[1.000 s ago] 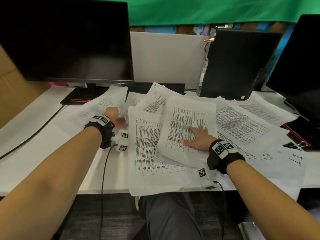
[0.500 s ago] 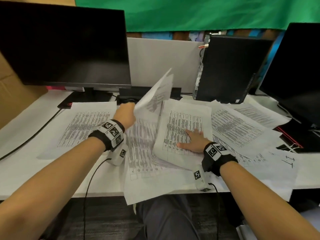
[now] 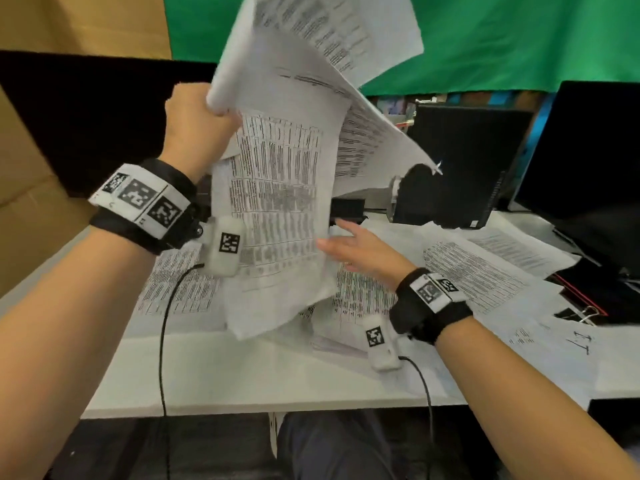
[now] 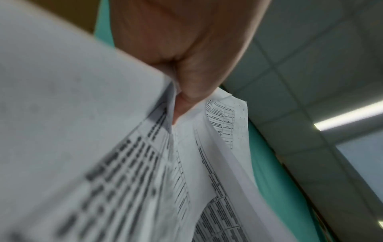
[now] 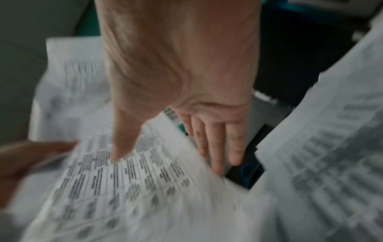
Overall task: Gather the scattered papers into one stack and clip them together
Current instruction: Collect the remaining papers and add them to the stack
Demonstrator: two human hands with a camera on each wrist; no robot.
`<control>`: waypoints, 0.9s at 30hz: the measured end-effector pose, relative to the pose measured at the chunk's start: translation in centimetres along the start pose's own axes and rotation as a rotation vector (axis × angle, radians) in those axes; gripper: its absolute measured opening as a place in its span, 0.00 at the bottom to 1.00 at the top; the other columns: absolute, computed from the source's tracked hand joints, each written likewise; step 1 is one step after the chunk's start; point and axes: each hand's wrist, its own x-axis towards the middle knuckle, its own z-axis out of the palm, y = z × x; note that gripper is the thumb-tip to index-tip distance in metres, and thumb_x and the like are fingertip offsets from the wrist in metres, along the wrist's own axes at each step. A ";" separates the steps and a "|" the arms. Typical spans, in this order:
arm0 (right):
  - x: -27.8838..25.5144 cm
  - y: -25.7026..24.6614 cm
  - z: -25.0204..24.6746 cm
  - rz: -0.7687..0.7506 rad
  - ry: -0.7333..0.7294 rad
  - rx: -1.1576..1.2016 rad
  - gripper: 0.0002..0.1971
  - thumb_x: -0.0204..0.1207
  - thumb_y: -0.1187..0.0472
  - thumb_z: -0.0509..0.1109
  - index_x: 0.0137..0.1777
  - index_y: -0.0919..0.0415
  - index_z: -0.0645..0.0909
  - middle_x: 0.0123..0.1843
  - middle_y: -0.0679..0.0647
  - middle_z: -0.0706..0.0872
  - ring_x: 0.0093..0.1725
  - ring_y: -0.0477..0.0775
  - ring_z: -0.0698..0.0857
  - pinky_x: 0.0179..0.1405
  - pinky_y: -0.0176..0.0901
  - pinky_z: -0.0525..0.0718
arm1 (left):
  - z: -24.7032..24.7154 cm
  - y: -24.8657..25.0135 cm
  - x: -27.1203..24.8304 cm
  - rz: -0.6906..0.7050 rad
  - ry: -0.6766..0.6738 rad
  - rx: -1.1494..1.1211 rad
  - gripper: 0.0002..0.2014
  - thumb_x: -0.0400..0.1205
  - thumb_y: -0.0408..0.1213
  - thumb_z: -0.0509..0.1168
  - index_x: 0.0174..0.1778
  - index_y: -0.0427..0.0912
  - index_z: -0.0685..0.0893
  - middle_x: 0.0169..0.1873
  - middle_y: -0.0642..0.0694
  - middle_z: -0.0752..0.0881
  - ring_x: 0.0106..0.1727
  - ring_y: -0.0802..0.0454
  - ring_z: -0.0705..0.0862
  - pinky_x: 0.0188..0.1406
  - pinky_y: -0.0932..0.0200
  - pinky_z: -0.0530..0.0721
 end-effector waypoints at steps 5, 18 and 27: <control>-0.6 -1.2 0.5 -0.127 0.146 0.093 0.14 0.80 0.57 0.71 0.64 0.59 0.84 0.59 0.50 0.90 0.58 0.46 0.88 0.63 0.42 0.83 | 2.9 -6.8 -2.4 -0.567 -0.177 -0.510 0.03 0.78 0.32 0.69 0.46 0.39 0.85 0.44 0.41 0.87 0.51 0.42 0.87 0.56 0.46 0.86; -0.4 6.2 -3.7 0.215 0.601 0.256 0.11 0.83 0.64 0.63 0.62 0.65 0.79 0.57 0.58 0.85 0.57 0.58 0.83 0.58 0.49 0.81 | 9.5 -12.6 -15.6 -1.251 -0.291 -0.822 0.06 0.86 0.32 0.60 0.51 0.34 0.81 0.46 0.37 0.86 0.45 0.45 0.85 0.58 0.47 0.83; 1.3 9.3 -4.4 0.434 0.756 0.250 0.23 0.83 0.58 0.60 0.75 0.68 0.72 0.72 0.69 0.78 0.70 0.70 0.79 0.69 0.59 0.79 | 9.3 -11.8 -16.7 -1.276 -0.433 -0.758 0.08 0.84 0.32 0.64 0.56 0.34 0.81 0.47 0.35 0.87 0.46 0.39 0.86 0.43 0.44 0.84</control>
